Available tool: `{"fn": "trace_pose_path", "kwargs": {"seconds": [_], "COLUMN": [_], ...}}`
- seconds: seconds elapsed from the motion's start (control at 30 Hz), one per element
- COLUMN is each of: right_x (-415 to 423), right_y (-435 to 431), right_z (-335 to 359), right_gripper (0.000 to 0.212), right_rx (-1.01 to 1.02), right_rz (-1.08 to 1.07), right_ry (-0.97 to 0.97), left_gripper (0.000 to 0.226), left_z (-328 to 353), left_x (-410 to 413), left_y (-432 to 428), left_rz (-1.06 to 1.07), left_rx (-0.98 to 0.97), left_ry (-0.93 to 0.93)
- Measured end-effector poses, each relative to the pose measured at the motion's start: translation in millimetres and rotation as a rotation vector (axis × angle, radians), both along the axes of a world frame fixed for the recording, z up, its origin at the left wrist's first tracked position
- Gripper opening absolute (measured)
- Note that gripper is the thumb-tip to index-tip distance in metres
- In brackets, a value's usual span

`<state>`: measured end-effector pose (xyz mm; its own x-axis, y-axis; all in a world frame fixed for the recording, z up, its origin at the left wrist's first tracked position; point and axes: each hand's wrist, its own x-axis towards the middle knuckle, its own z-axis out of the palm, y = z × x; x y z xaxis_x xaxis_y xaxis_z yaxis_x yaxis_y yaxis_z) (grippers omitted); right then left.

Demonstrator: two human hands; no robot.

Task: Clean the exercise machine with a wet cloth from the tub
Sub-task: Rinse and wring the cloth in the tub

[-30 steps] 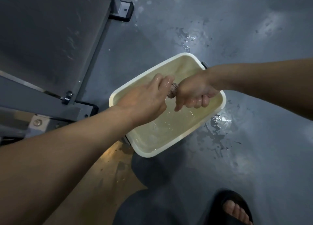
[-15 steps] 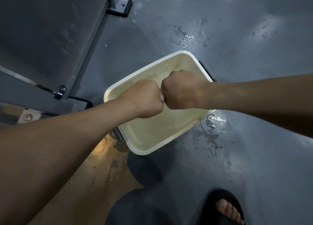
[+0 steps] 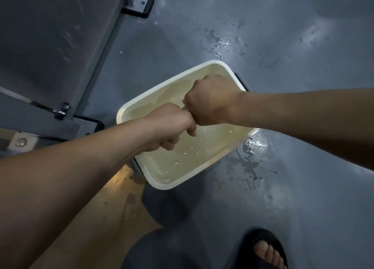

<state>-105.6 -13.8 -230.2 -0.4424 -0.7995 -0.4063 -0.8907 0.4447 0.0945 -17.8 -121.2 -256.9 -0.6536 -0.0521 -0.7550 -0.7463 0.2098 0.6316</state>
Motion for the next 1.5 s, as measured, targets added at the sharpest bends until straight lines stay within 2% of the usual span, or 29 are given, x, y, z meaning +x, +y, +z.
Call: {"fn": "trace_pose_path", "kwargs": {"seconds": [0.13,0.2,0.27,0.33,0.4,0.5,0.57,0.7,0.73,0.77,0.83,0.87,0.97,1.07,1.13,1.27,1.37,1.5], "right_x": [-10.1,-12.8,-12.7,-11.2,-6.6,5.5,13.1,20.9,23.0,25.6,33.3,37.5,45.3,47.3,46.2,42.3,39.4,31.3], "right_y": [-6.8,-5.1,0.4,6.7,12.1,17.5,22.5,35.9,39.9,44.0,51.4,53.5,57.2,60.3,61.7,61.0,61.1,63.8], "right_z": [-19.6,-25.8,-27.7,-28.2,-25.8,-8.4,10.0,49.8,61.5,74.4,103.8,119.8,168.6,226.1,265.0,343.0,416.8,511.4], "right_gripper": [0.022,0.017,0.014,0.021,0.023,0.003,0.007,0.012,0.015,0.028,0.060,0.062,0.043,0.056,0.055,0.027,0.018,0.014], "right_rx": [0.038,0.008,-0.040,-0.087,-0.161,-0.284,-0.312,-0.283,-0.256,-0.213,-0.151,-0.167,-0.266,-0.256,-0.305,-0.455,-0.587,-0.613], "right_rz": [-0.176,-0.236,-0.285,-0.325,-0.394,-0.529,-0.628,-0.738,-0.746,-0.734,-0.722,-0.753,-0.928,-0.966,-1.017,-1.097,-1.058,-0.908], "right_ry": [-0.135,-0.239,-0.321,-0.421,-0.552,-0.701,-0.757,-0.748,-0.753,-0.754,-0.745,-0.750,-0.749,-0.806,-0.836,-0.933,-1.123,-1.088], "left_gripper": [0.034,0.033,0.034,0.029,0.038,0.048,0.050,0.026,0.021,0.019,0.019,0.020,0.023,0.016,0.018,0.022,0.020,0.017], "left_z": [-16.7,-19.3,-18.0,-12.0,-4.6,12.7,30.9,79.3,95.1,111.5,145.0,163.7,222.8,282.2,321.9,401.5,463.2,545.2], "left_x": [-7.4,-2.2,6.5,13.6,17.9,23.8,28.1,35.9,37.3,39.1,44.1,47.2,52.9,54.0,51.6,48.0,45.3,45.4], "left_y": [-9.6,-11.0,-10.9,-10.5,-9.0,-3.2,2.9,13.9,15.4,16.7,18.8,19.7,21.4,21.1,20.8,21.7,26.4,32.5], "left_rz": [-0.398,-0.522,-0.503,-0.352,-0.232,-0.201,-0.117,0.227,0.301,0.335,0.311,0.288,0.282,0.292,0.302,0.331,0.359,0.432], "left_rx": [-0.673,-0.749,-0.692,-0.588,-0.530,-0.516,-0.447,-0.207,-0.161,-0.140,-0.148,-0.162,-0.186,-0.199,-0.202,-0.176,-0.123,-0.046], "left_ry": [0.201,0.191,0.168,0.126,0.079,0.056,0.049,0.024,0.018,0.008,-0.020,-0.036,-0.087,-0.129,-0.139,-0.127,-0.084,0.001]}}
